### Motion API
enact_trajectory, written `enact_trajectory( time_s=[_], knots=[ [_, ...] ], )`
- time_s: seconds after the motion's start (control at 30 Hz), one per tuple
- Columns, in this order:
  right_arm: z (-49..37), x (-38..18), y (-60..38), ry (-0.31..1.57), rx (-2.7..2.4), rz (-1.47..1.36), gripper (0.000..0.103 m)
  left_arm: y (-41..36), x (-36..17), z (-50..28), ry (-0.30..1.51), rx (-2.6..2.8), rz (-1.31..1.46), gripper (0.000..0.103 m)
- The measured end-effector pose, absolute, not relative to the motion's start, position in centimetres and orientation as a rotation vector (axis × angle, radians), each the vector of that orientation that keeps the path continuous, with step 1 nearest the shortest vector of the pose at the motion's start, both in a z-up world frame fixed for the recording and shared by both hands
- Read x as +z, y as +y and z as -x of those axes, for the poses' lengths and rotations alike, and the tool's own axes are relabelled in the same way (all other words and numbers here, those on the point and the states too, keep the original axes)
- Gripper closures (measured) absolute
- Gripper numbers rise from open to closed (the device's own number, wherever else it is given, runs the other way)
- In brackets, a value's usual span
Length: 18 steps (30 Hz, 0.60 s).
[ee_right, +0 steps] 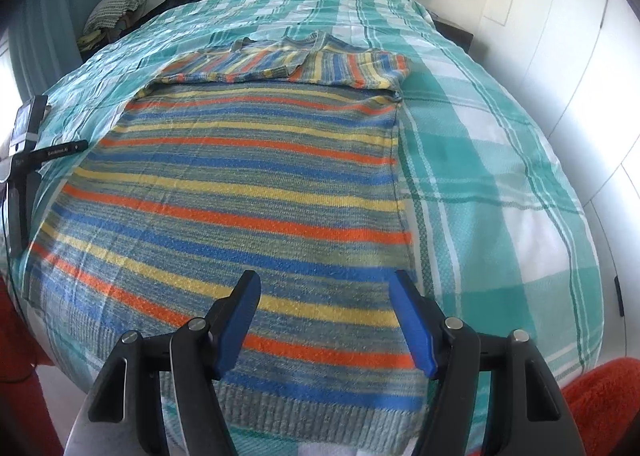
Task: Fold small clothes
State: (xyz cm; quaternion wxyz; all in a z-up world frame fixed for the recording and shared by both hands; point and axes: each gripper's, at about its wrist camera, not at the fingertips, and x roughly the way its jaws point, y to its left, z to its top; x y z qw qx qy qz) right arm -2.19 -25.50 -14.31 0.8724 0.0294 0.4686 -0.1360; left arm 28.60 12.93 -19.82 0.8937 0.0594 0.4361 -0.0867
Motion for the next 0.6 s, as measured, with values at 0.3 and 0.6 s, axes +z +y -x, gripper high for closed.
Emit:
enact_trajectory(
  time_s=[0.3, 0.6],
  knots=[
    [0.3, -14.8, -21.8, 1.039, -0.23, -0.067, 0.037, 12.9, -19.8, -28.6, 0.905, -0.18, -0.123, 0.0],
    [-1.2, -15.8, -18.6, 1.068, -0.179, 0.013, 0.037, 12.9, -19.8, -28.6, 0.905, -0.181, -0.123, 0.0]
  ],
)
